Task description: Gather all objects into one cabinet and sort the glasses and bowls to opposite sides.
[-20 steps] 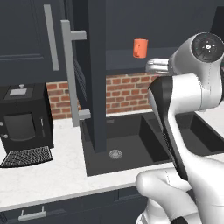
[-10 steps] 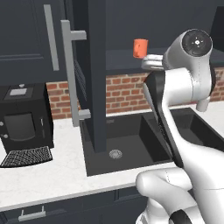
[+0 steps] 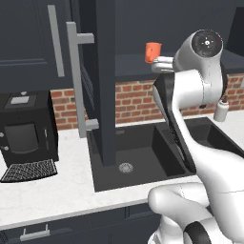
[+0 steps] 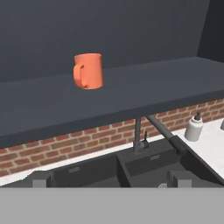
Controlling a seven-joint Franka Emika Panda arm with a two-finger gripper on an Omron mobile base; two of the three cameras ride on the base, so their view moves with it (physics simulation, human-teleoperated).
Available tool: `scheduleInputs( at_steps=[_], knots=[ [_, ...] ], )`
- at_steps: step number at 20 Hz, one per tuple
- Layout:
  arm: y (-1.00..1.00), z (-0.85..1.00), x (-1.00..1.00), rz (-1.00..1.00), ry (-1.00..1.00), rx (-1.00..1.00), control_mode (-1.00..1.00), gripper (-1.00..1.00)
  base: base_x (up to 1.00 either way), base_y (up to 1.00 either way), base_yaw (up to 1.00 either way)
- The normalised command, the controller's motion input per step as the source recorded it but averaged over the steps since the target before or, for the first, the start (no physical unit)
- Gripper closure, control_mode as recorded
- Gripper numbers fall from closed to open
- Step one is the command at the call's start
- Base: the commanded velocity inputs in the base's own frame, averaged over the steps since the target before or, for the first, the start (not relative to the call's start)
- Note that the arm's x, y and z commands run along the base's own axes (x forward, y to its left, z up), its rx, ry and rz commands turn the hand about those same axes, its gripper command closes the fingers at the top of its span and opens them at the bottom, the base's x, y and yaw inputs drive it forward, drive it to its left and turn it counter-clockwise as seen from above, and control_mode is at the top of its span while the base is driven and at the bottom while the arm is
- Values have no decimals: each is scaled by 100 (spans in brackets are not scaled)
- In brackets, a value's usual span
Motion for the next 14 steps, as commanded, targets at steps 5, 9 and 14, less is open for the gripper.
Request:
scheduleInputs(
  at_steps=[5,9,14],
  knots=[
    [7,-1,38,-2,0,0,-100,-100,0,0,0],
    [19,-2,30,-6,0,0,-100,-100,0,0,0],
    [8,0,24,-6,0,0,-100,-100,0,0,0]
  ],
)
